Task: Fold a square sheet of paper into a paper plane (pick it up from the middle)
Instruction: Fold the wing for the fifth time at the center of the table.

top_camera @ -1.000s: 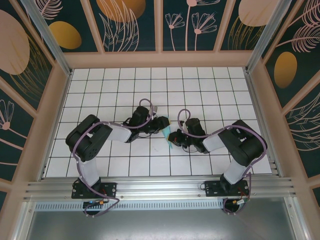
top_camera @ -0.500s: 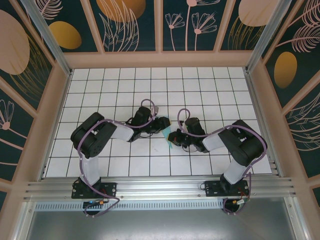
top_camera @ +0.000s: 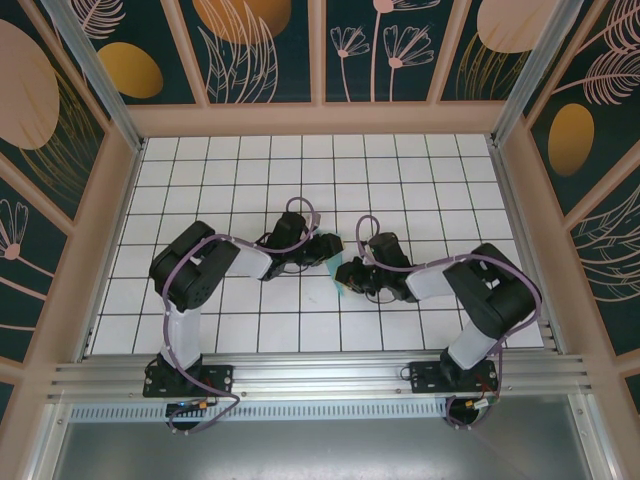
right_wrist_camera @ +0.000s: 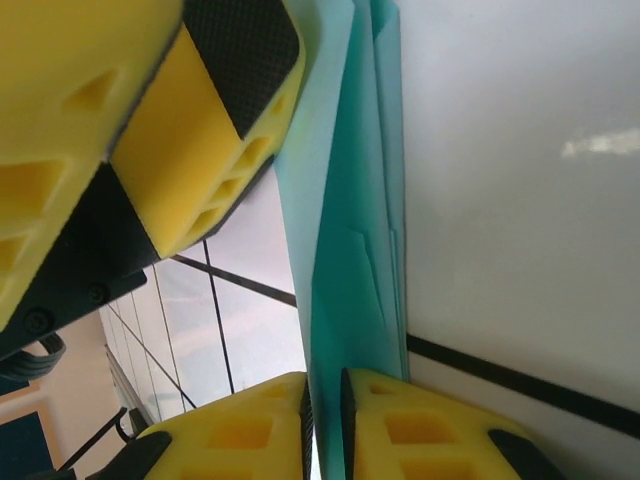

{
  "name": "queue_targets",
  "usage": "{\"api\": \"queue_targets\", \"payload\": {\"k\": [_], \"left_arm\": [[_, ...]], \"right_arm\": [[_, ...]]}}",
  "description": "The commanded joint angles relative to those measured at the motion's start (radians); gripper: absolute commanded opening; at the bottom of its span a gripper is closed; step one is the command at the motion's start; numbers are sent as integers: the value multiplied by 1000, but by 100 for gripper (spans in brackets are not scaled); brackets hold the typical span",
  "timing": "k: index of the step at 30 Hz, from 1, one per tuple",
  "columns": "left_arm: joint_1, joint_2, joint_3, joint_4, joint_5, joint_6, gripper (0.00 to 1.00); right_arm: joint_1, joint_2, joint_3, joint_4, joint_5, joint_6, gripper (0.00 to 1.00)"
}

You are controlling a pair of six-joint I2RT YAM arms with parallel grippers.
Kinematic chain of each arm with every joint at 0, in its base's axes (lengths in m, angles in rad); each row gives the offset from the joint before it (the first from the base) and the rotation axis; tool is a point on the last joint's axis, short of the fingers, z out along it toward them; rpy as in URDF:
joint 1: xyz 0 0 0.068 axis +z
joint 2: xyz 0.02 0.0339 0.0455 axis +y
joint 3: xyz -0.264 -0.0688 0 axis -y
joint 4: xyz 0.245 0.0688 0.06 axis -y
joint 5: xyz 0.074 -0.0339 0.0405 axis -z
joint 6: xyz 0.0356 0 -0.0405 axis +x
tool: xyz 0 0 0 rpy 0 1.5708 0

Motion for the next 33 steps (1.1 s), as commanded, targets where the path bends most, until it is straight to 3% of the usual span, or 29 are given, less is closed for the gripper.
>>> {"api": "queue_targets", "payload": {"k": [1,9,16,27,33], "left_arm": [[-1,45,-2,-111,-26,43,42],[-2,51,9,-127,-14,62,42],[-2,54,14,-131,-12,62,42],[-1,51,10,-130,-5,59,42],[-1,49,14,-131,-3,57,42]], "right_arm": [[3,-56,-6,-106,41,-20,21],[0,-89,9,-201,69,-34,24],[0,-97,8,-211,42,-61,16],[8,-146,52,-287,29,-142,17],[17,-124,56,-289,23,-149,11]]}}
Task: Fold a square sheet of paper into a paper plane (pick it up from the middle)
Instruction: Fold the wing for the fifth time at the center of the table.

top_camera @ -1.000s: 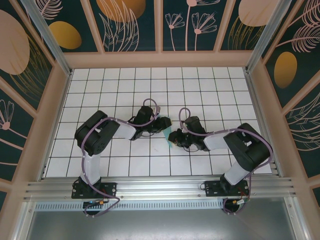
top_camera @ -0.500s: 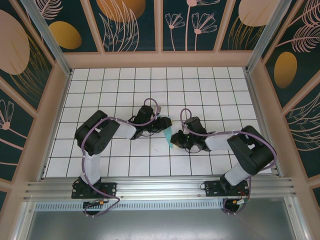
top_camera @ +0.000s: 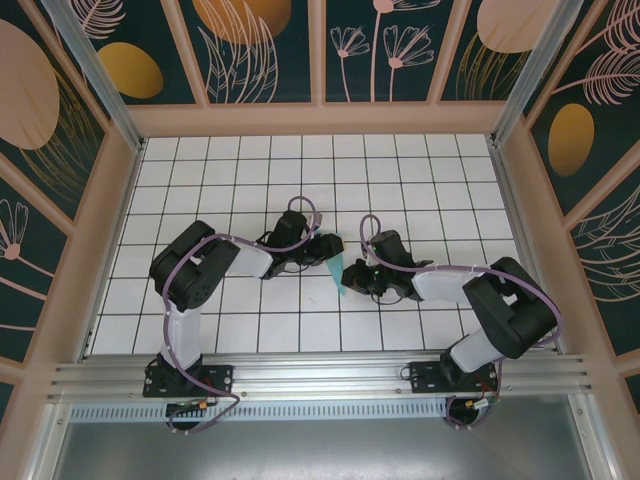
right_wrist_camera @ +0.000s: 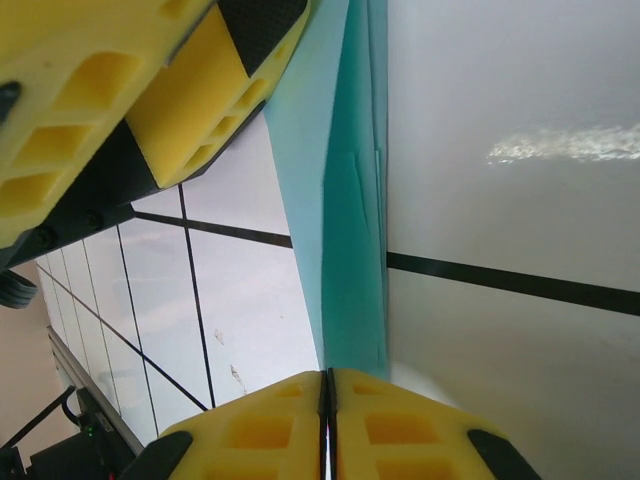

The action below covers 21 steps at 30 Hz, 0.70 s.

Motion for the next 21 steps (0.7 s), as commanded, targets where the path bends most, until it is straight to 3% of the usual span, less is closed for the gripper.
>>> {"api": "queue_targets", "payload": {"k": [1,13,21], "left_arm": [[-1,46,-1,-103,-18,27,42],[-1,43,-3,-109,-20,28,42],[-2,43,-2,-115,-20,30,42]], "right_arm": [[8,15,28,-40,-17,-20,11],[37,108,40,-45,-24,-32,5],[38,83,3,-80,57,6,4]]}}
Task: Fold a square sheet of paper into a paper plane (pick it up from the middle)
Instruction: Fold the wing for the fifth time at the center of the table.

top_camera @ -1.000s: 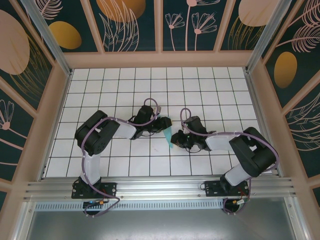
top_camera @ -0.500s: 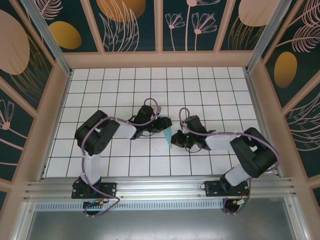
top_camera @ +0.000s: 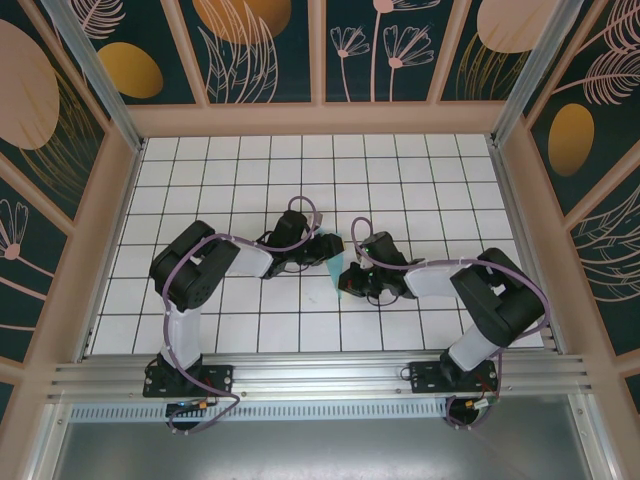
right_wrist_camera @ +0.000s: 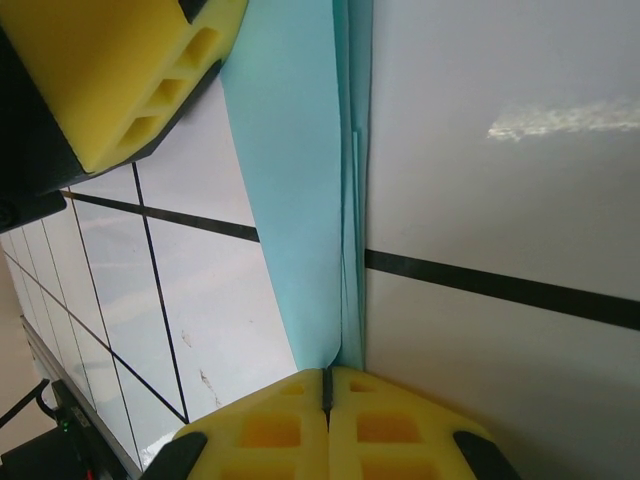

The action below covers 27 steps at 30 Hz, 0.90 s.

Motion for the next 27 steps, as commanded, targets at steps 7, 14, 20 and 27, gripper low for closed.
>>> {"api": "queue_targets", "payload": {"k": [7,14,20,27], "left_arm": [[-1,46,0,-116,-19,39,42],[-1,50,5,-114,-16,37,42],[-2,50,8,-116,-13,37,42],[-2,51,10,-118,-11,38,41]], "right_arm": [[11,-70,-9,-65,51,0,14],[28,-67,19,-107,40,-44,18],[51,-41,50,-126,60,-52,21],[55,-36,52,-144,88,-51,17]]}}
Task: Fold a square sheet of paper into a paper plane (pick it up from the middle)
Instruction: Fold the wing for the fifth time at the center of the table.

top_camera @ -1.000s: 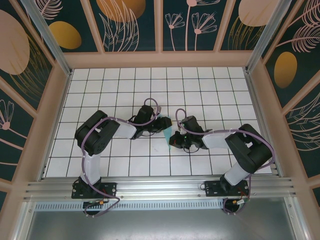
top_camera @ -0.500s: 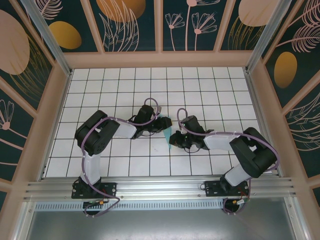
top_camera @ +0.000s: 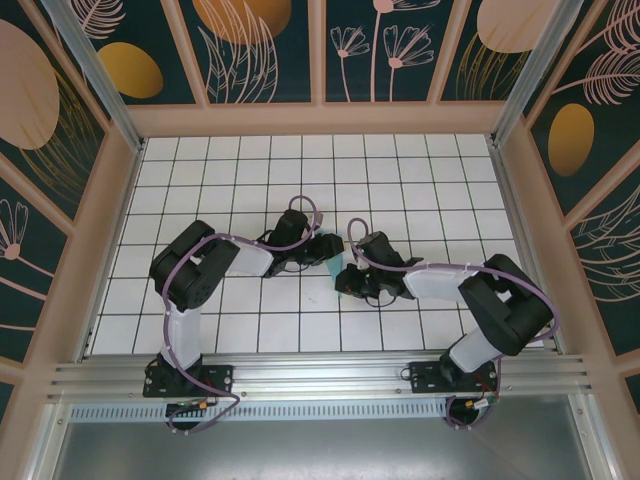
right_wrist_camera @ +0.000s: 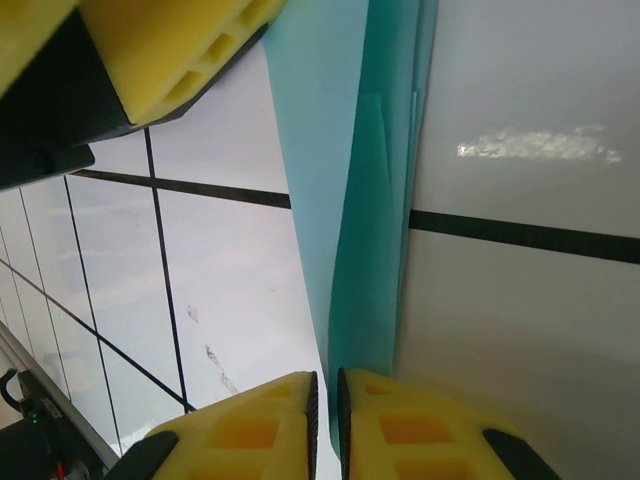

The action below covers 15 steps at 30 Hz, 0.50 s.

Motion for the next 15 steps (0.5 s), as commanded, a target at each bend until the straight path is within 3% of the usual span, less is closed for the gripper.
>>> {"api": "queue_targets", "payload": {"k": [1,7,15], "left_arm": [[-2,50,-1,-96,-14,31,41],[-1,50,-2,-100,-14,31,41],[-2,48,1,-103,-14,32,41]], "right_arm": [[7,17,14,-35,26,-14,15],[6,30,-7,-26,34,7,3],[-1,56,-75,38,8,57,0]]}}
